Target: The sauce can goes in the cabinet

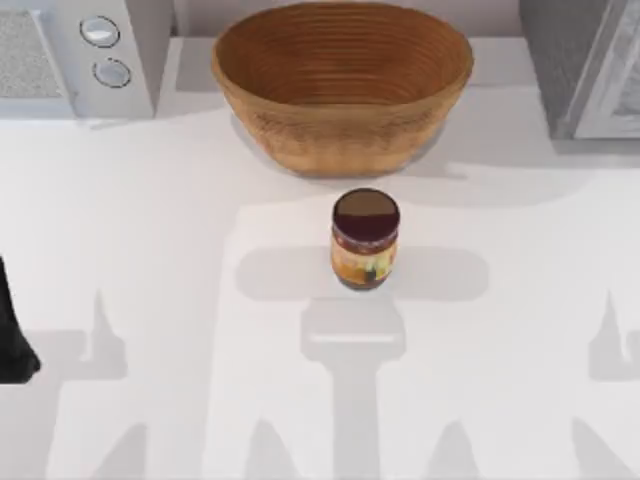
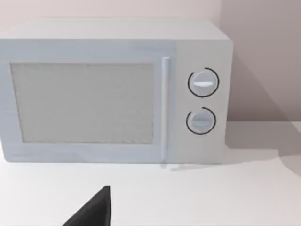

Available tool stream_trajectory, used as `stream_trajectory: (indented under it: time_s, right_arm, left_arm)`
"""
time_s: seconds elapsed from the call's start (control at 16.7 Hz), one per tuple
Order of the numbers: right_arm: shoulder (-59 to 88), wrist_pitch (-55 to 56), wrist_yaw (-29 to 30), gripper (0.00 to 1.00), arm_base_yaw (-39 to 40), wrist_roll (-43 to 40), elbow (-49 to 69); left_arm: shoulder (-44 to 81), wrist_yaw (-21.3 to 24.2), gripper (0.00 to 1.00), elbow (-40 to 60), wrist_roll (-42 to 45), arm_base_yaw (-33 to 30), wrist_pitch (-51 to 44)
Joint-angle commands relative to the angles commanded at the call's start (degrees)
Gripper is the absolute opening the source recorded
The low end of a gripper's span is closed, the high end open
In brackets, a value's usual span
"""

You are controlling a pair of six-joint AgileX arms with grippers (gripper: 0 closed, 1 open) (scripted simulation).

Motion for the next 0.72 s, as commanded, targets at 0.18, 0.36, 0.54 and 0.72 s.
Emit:
stream_trajectory:
  time_s: [0.18, 0.36, 0.54, 0.72]
  right_arm:
    - [0.51, 0.12, -0.22, 1.0, 0.02, 0.4, 0.14]
    - [5.08, 1.48, -2.29, 1.0, 0.28, 2.35, 1.66]
    - [13.97, 4.64, -6.56, 1.0, 0.93, 2.54, 5.15]
    - [26.22, 9.21, -12.54, 1.0, 1.79, 0.63, 10.16]
  left_arm:
    - [0.0, 0.0, 1.0, 0.0, 0.0, 0.0, 0.0]
    - [0.0, 0.0, 1.0, 0.0, 0.0, 0.0, 0.0]
    - [0.0, 0.0, 1.0, 0.0, 0.0, 0.0, 0.0]
    - [0.0, 0.0, 1.0, 0.0, 0.0, 0.0, 0.0]
